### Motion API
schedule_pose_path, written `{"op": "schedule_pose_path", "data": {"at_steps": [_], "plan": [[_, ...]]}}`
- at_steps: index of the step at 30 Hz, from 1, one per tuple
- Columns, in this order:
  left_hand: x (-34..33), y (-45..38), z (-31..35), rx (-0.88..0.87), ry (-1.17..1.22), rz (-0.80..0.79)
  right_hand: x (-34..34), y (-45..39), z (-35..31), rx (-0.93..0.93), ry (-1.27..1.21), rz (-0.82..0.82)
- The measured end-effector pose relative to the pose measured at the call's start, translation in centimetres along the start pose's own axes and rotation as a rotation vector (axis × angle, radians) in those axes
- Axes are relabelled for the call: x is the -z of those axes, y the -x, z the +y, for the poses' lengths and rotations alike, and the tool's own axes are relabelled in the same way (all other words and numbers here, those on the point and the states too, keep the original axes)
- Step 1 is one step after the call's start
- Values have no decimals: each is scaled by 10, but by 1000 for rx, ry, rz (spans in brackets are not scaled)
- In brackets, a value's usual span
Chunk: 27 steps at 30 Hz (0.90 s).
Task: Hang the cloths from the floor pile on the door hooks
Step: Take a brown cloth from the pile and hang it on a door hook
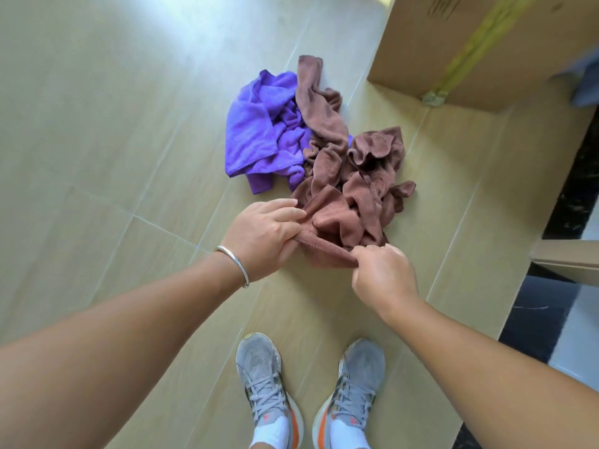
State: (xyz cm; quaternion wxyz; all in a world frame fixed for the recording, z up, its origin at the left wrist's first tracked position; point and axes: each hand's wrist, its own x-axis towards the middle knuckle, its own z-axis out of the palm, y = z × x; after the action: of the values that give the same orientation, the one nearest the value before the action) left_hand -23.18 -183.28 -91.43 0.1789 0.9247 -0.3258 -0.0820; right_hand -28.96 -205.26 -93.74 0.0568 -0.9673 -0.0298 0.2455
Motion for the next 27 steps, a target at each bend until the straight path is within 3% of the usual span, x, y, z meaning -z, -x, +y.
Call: {"op": "schedule_pose_path", "data": {"at_steps": [13,17,27], "plan": [[232,7,12,214,-85,213,238,3,-57,172,51,251],[298,36,-1,372,-62,168,294,3,-112,293,117,249],[436,175,-69,624,-92,319,368,-6,-308,568,233,271]]}}
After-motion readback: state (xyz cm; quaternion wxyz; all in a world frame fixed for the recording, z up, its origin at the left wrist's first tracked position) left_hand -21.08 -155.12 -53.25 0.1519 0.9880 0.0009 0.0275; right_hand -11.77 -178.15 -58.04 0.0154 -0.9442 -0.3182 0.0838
